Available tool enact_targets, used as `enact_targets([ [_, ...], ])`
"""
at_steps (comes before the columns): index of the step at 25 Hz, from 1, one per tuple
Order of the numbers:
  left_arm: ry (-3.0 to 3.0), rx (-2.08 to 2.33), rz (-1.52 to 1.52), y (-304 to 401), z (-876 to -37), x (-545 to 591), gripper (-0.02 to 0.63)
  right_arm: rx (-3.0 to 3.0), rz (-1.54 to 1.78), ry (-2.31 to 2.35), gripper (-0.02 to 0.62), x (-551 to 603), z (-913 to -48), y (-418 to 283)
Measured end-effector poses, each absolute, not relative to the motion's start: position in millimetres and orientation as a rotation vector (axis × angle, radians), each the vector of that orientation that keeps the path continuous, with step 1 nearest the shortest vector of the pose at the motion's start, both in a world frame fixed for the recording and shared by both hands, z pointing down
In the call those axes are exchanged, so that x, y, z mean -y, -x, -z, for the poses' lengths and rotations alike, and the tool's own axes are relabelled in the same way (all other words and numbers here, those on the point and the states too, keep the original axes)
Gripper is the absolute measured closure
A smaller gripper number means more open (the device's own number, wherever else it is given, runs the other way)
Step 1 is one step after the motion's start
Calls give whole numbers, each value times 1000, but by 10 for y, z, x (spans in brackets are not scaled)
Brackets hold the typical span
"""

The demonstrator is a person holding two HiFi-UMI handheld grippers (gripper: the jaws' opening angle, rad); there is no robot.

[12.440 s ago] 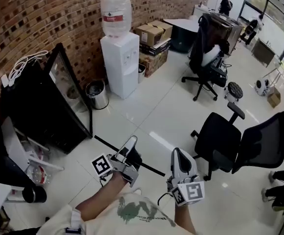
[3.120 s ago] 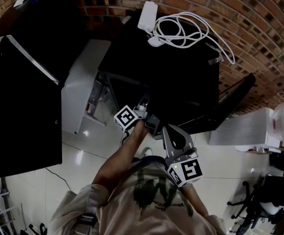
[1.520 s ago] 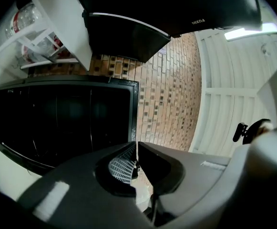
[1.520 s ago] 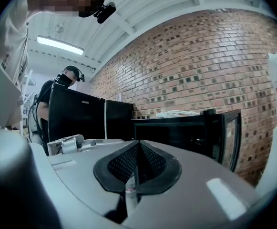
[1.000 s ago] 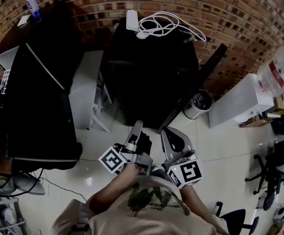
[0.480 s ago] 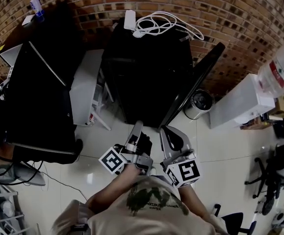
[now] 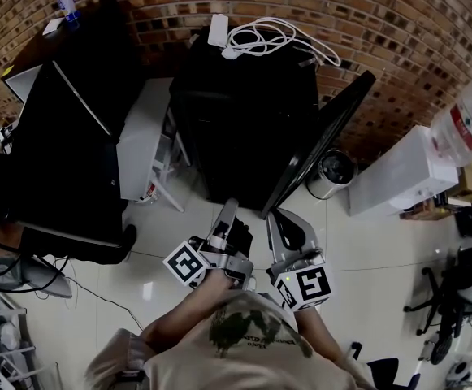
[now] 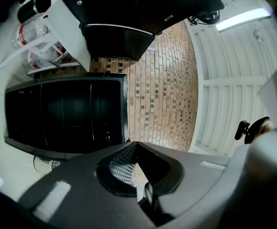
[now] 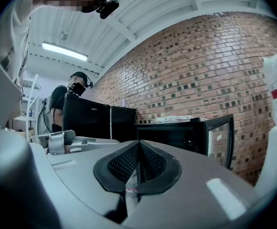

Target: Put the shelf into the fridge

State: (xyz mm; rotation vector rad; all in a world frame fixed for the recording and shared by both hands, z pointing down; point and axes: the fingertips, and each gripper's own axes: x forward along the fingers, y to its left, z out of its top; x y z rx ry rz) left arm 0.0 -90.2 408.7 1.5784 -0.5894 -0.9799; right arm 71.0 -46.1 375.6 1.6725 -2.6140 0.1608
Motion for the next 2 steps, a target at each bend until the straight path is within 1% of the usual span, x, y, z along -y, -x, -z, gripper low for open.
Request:
enact_targets([
  [2, -1580, 588, 977, -31, -4083, 883, 606, 2612, -162, -1675, 595, 444, -3758, -743],
])
